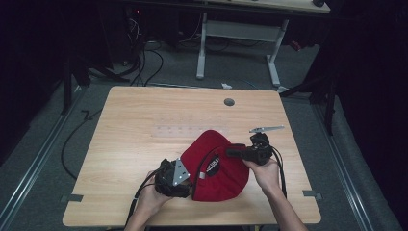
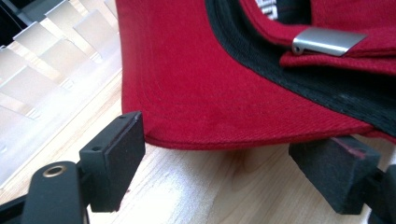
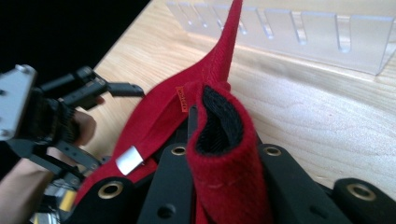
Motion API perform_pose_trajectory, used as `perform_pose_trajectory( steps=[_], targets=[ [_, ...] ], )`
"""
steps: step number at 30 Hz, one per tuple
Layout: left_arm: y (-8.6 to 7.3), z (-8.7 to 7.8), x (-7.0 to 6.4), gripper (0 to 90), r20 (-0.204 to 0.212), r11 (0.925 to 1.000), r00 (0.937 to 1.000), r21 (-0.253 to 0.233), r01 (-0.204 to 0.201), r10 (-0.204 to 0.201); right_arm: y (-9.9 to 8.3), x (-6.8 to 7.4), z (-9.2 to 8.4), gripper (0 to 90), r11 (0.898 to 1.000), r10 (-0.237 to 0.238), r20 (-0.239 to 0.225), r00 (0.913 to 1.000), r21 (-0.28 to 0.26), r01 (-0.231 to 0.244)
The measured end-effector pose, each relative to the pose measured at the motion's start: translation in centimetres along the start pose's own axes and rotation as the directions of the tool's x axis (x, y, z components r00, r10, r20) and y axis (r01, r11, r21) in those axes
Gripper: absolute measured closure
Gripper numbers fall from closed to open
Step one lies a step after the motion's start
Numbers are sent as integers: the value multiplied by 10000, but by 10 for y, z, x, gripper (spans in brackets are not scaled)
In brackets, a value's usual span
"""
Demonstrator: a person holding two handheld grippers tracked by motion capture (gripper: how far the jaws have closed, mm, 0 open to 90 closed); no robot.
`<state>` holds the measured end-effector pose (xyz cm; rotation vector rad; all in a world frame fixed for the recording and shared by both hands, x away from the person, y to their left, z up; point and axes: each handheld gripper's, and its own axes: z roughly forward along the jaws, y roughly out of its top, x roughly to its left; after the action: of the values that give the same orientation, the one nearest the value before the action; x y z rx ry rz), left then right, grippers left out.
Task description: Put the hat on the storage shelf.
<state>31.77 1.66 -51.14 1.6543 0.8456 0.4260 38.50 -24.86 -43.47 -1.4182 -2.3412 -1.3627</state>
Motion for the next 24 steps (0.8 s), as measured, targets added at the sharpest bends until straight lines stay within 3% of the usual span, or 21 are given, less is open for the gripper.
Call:
perform_pose_trajectory(
  steps=[4,13,16,18,21,24],
  targets=[
    [3,-4,4,216,-82,9988,9995,-394,293,-296,-1,2,4,830,9997,-107,28,9999,221,106],
    [3,-4,5,249,-120,9991,9995,-335,277,-282,-1,6,8,829,9988,-160,62,9999,466,157],
    [7,-6,-1,322,352,9984,9991,-507,257,-240,0,8,11,829,9979,-106,-334,9994,634,127],
    [9,-5,-3,333,300,9986,9995,-522,57,-41,0,12,13,830,9977,-303,-50,9995,598,305],
    [12,-5,2,410,261,9973,9991,-647,356,-339,1,13,14,829,9976,-234,-323,9992,637,254],
    [12,-8,4,456,215,9977,9995,-632,257,-243,-1,18,17,826,9960,-479,-125,9988,750,488]
  ],
)
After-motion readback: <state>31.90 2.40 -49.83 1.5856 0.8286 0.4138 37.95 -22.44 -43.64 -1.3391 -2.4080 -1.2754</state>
